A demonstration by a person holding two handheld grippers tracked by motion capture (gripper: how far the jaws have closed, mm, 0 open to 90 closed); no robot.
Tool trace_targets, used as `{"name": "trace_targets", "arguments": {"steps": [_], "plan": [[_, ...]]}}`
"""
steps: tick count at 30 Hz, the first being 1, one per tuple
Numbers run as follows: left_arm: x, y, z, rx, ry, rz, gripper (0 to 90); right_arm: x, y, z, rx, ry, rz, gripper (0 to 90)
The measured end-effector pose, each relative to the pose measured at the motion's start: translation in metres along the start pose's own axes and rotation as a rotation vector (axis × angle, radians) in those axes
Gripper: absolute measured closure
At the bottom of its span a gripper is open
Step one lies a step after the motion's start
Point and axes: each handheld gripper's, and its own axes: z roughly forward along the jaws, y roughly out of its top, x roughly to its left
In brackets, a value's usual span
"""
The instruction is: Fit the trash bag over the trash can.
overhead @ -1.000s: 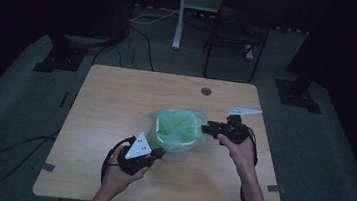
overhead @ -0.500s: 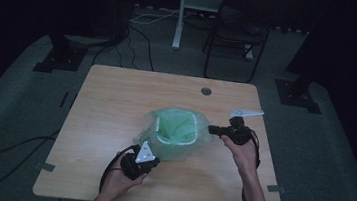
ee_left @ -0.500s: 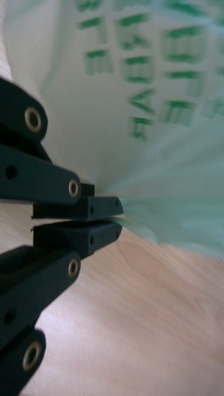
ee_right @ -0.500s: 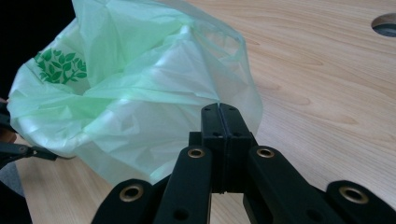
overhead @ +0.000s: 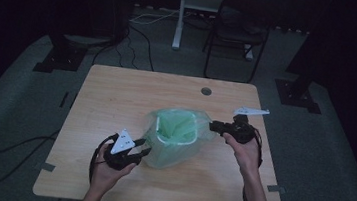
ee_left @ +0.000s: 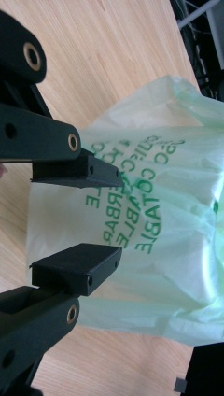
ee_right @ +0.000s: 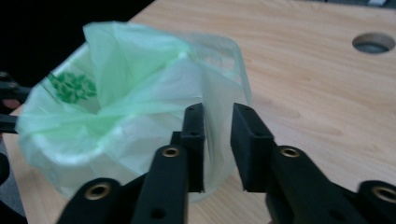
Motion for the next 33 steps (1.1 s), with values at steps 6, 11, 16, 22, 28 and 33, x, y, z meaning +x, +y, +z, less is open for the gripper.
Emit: {"name": "trace_targets", "arguments": {"steps": [6, 11, 16, 22, 28, 33], "plan": [[-0.001, 0.004, 0.013, -0.008, -0.002, -0.011, 60.0, 0.006, 0.008, -0.006, -0.061, 0.004, -0.015, 59.6], [0.001, 0.007, 0.019, -0.011, 0.007, -0.024, 60.4, 0.01, 0.015, -0.009, -0.094, 0.017, -0.029, 56.1], [0.002, 0.01, 0.026, -0.02, 0.005, -0.033, 60.6, 0.016, 0.021, -0.008, -0.113, 0.028, -0.053, 53.7], [0.007, 0.011, 0.032, -0.025, 0.015, -0.064, 60.6, 0.022, 0.026, -0.004, -0.104, 0.042, -0.076, 53.0], [0.01, 0.011, 0.032, -0.025, 0.025, -0.073, 58.4, 0.028, 0.032, 0.003, -0.086, 0.06, -0.111, 53.5], [0.013, 0.008, 0.026, -0.02, 0.027, -0.069, 51.3, 0.033, 0.037, 0.011, -0.068, 0.07, -0.144, 51.0]]}}
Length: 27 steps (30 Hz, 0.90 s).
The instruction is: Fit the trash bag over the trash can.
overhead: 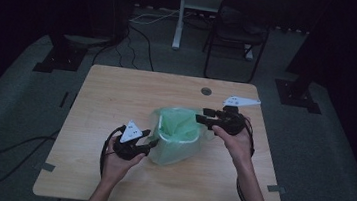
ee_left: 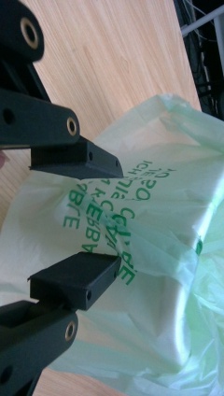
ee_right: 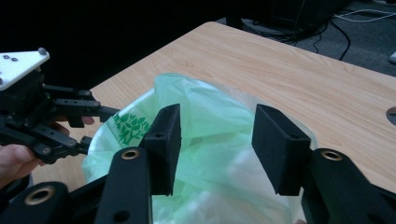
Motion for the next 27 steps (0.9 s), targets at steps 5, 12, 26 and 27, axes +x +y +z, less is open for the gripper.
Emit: {"name": "trace_targets", "arguments": {"steps": [5, 12, 26, 27], "plan": [[0.007, -0.003, -0.007, 0.0, 0.004, -0.01, 49.1, 0.003, 0.002, 0.01, 0.026, 0.015, -0.025, 49.7], [0.016, -0.008, -0.012, 0.007, 0.02, -0.037, 48.1, 0.006, 0.005, 0.028, 0.098, 0.027, -0.063, 50.4], [0.015, -0.009, -0.01, 0.021, 0.02, -0.029, 47.1, 0.032, 0.011, 0.066, 0.241, 0.106, -0.155, 68.2], [0.015, -0.01, -0.01, 0.022, 0.02, -0.029, 47.0, 0.034, 0.012, 0.068, 0.249, 0.113, -0.161, 68.8]]}}
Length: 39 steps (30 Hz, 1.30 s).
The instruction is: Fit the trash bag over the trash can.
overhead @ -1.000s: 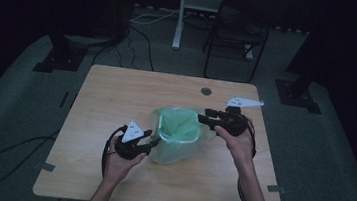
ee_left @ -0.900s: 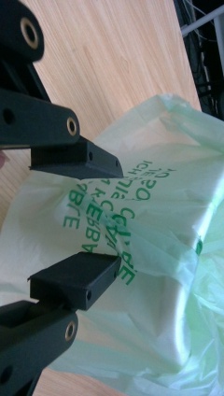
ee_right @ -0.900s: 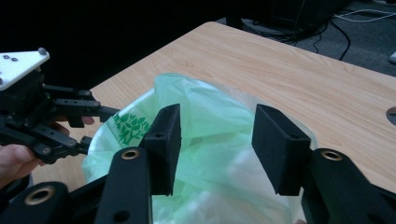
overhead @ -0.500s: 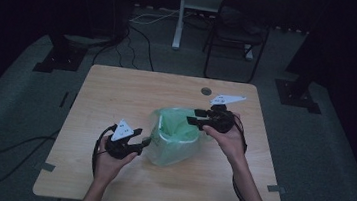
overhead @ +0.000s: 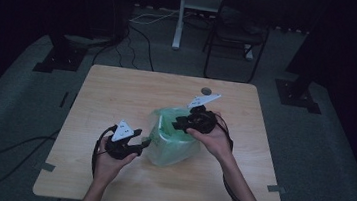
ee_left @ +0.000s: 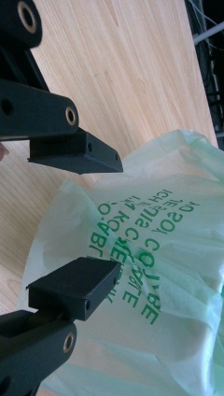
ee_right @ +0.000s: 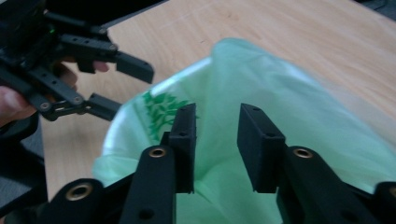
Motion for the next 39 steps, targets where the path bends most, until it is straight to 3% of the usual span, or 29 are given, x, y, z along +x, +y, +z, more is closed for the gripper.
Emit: {"name": "trace_targets", "arguments": {"steps": [7, 11, 16, 22, 26, 30, 36, 39], "plan": [[-0.001, 0.0, 0.001, -0.001, -0.002, 0.0, 46.7, 0.005, 0.005, 0.017, 0.083, -0.032, -0.007, 68.6], [-0.001, -0.001, 0.001, 0.001, -0.003, -0.001, 46.7, 0.003, 0.008, 0.022, 0.133, -0.133, -0.007, 75.0], [-0.001, -0.001, 0.001, 0.0, -0.004, -0.005, 46.7, -0.009, 0.009, 0.023, 0.154, -0.212, 0.011, 77.9], [0.0, -0.002, 0.001, 0.002, -0.004, -0.008, 46.6, -0.022, 0.007, 0.019, 0.16, -0.271, 0.045, 78.8], [0.0, -0.002, 0.001, 0.001, -0.004, -0.009, 46.5, -0.023, 0.007, 0.019, 0.171, -0.31, 0.031, 76.8], [0.0, -0.003, 0.001, 0.003, -0.004, -0.011, 46.4, -0.016, 0.009, 0.019, 0.177, -0.28, 0.005, 71.8], [0.0, -0.003, 0.001, 0.002, -0.004, -0.011, 46.3, 0.005, 0.015, 0.033, 0.262, -0.171, -0.085, 68.9], [0.0, -0.003, 0.0, 0.004, -0.004, -0.012, 46.3, 0.013, 0.017, 0.04, 0.298, -0.102, -0.107, 67.0]]}}
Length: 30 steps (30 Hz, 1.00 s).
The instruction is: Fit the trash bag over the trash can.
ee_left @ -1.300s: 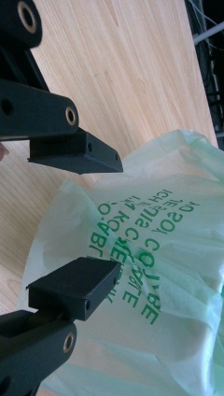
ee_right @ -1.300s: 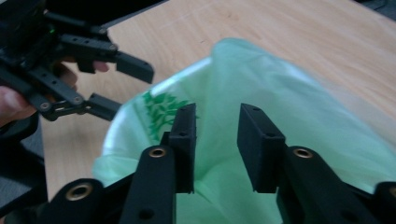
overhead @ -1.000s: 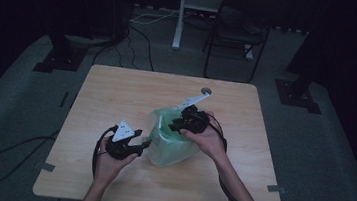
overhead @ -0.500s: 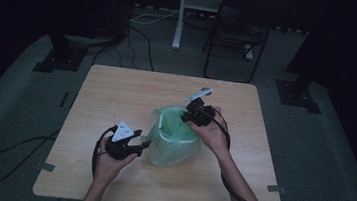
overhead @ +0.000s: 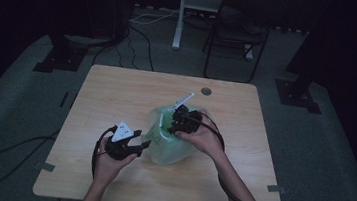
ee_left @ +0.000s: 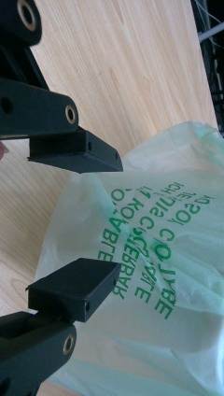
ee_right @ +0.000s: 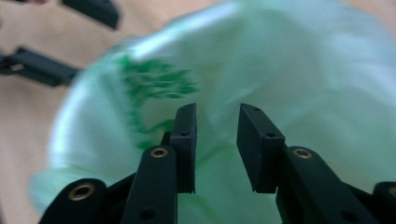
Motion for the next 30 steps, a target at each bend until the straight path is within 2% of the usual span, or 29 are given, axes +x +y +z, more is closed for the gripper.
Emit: {"name": "trace_targets", "arguments": {"steps": [3, 5, 11, 14, 15, 18, 20, 22, 25, 26, 30], "plan": [[0.001, 0.0, -0.001, -0.002, 0.002, -0.001, 46.3, 0.002, 0.002, 0.0, -0.006, 0.111, -0.015, 62.5], [0.001, -0.001, -0.001, -0.003, 0.003, -0.003, 46.2, 0.002, 0.003, -0.001, 0.001, 0.147, -0.02, 60.6], [0.001, 0.0, -0.001, -0.005, 0.005, -0.003, 46.2, -0.004, 0.001, -0.007, 0.034, 0.098, -0.003, 58.6], [0.001, -0.001, -0.001, -0.003, 0.005, -0.004, 46.1, -0.008, -0.003, -0.01, 0.078, 0.02, 0.005, 57.1], [0.001, -0.001, -0.001, -0.003, 0.005, -0.004, 46.1, -0.011, -0.004, -0.011, 0.107, -0.038, 0.006, 56.2], [0.001, -0.001, -0.001, -0.003, 0.006, -0.002, 46.1, -0.013, -0.007, -0.013, 0.144, -0.089, 0.002, 55.7], [0.001, -0.001, -0.001, -0.004, 0.006, -0.003, 46.0, -0.012, -0.008, -0.014, 0.157, -0.097, -0.006, 55.6], [0.001, -0.001, -0.001, -0.003, 0.006, -0.002, 46.0, -0.01, -0.009, -0.015, 0.188, -0.088, -0.035, 55.3], [0.001, -0.001, -0.002, -0.004, 0.005, -0.006, 46.0, -0.007, -0.01, -0.016, 0.217, -0.039, -0.073, 56.2], [0.001, -0.001, -0.002, -0.005, 0.006, -0.006, 46.0, -0.006, -0.009, -0.017, 0.221, -0.022, -0.08, 56.3], [0.001, -0.001, -0.002, -0.007, 0.006, -0.006, 46.0, -0.008, -0.004, -0.015, 0.197, -0.023, -0.066, 53.4]]}}
